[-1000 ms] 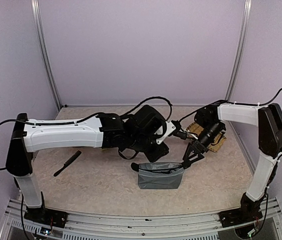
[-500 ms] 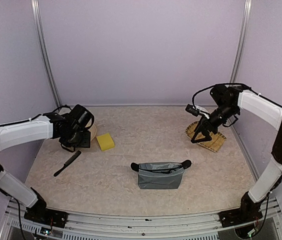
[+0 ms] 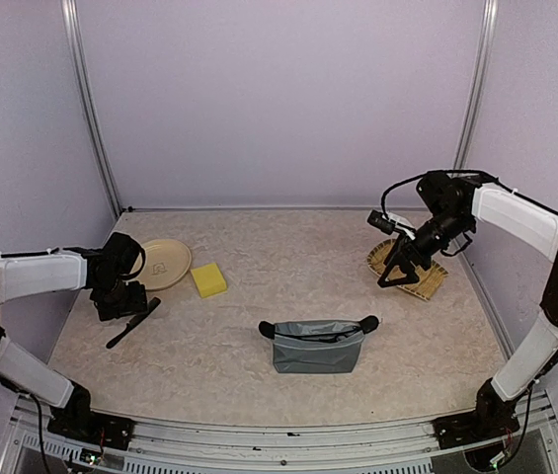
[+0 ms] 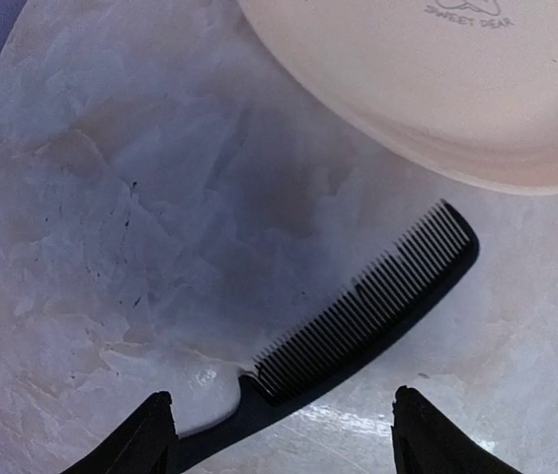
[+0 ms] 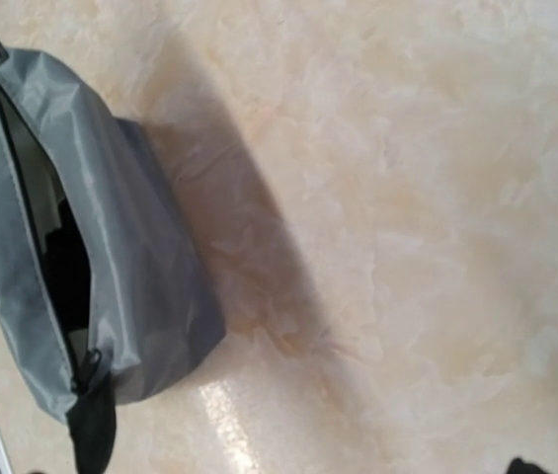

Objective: Sort the hair-cutting tools
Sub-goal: Move the comb to the center of the board.

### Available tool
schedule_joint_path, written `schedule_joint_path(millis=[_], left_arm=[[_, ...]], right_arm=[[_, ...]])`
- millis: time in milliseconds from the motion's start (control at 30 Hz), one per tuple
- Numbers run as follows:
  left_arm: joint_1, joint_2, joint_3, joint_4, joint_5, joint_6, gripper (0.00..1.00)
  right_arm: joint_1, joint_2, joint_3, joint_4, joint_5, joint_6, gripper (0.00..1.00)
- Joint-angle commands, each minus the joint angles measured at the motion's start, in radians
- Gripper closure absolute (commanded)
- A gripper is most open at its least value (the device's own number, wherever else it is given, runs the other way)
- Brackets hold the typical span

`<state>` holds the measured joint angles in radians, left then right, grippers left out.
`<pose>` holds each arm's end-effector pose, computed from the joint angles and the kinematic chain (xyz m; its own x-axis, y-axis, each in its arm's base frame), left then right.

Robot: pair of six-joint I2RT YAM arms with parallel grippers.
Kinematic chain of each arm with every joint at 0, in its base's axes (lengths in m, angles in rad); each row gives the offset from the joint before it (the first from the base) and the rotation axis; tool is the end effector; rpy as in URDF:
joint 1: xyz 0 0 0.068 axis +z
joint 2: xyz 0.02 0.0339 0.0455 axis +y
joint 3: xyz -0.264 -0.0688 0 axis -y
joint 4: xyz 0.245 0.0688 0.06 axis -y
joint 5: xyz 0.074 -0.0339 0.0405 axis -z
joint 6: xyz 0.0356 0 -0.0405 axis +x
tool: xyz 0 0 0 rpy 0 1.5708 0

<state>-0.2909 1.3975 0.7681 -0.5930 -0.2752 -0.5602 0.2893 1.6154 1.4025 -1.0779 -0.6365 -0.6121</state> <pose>0.2373 -0.0609 0.1761 -0.8622 -0.2756 -0.4249 -0.3199 0.9468 0.0350 0.2933 0.1094 0.2855 -0.5316 -0.6403 -0.5544 -0.8459 0.4349 0.3087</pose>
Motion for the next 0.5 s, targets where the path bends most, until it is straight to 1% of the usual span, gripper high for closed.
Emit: schedule_joint_path(millis=[0, 133, 300, 467], left_arm=[[0.078, 0.051, -0.02, 0.052, 0.003, 0.041, 0.29], [0.102, 0.113, -0.023, 0.086, 0.047, 0.043, 0.29], [0.1, 0.177, -0.035, 0.136, 0.181, 0.033, 0.32], [-0.005, 0.142, -0.087, 0.15, 0.252, -0.032, 0.32]], right_arm=[[-0.007, -0.037, -0.035, 0.01, -0.022, -0.009, 0.0], [-0.007, -0.049, -0.048, 0.02, -0.011, -0.009, 0.0], [-0.007, -0.052, -0.051, 0.018, 0.003, -0.018, 0.0], [-0.007, -0.041, -0.044, 0.009, 0.011, -0.026, 0.0]])
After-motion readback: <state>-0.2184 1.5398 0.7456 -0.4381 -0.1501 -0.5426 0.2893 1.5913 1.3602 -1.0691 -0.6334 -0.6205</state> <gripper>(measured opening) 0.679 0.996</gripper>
